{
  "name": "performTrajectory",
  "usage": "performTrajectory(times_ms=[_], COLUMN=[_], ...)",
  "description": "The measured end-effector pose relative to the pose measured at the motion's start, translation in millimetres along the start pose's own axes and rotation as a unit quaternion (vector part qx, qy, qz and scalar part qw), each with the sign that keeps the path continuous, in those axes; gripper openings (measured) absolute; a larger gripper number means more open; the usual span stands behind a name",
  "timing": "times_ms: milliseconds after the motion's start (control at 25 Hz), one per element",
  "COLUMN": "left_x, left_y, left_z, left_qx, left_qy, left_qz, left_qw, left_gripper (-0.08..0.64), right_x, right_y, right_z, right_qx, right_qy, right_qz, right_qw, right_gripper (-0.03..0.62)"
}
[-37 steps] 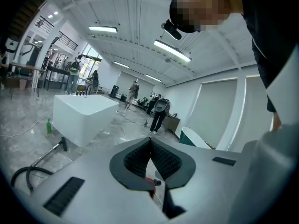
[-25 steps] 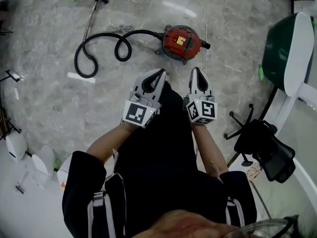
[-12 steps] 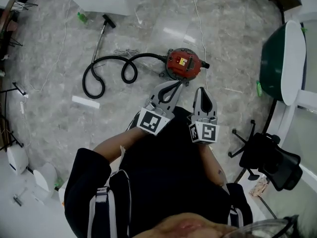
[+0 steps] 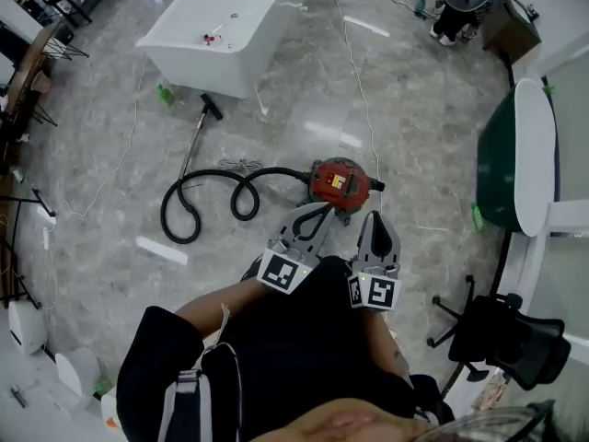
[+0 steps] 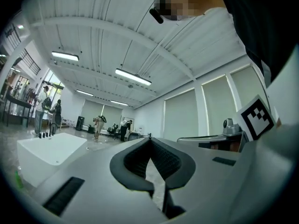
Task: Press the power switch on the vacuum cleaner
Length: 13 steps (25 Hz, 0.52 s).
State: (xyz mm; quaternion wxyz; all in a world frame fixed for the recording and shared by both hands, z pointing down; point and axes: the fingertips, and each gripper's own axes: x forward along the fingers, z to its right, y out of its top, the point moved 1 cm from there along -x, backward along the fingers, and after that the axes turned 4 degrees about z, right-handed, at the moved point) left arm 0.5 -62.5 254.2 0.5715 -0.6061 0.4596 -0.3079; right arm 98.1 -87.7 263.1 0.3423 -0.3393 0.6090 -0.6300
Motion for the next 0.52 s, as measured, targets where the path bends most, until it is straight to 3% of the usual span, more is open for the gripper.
performTrajectory(times_ms=[200,520], left_x=[-7.0,-7.9], left_y=[3.6,-3.6], left_z=[-9.1,-19.3], left_qx=[-0.011,0.007], left_qy=[0.007,0.023], left_qz=[-0.013,-0.026], left_qw=[0.9998,0.9994], left_gripper=[0.018,0.018], right_x=[4.0,8.8], right_y=[8.1,1.5], right_z=[-12.1,-11.9], right_qx=[0.000,0.002], right_qy=[0.002,0.006], right_qz=[0.008,-0.001], right_qw=[1.000,1.000], right_gripper=[0.017,0.017])
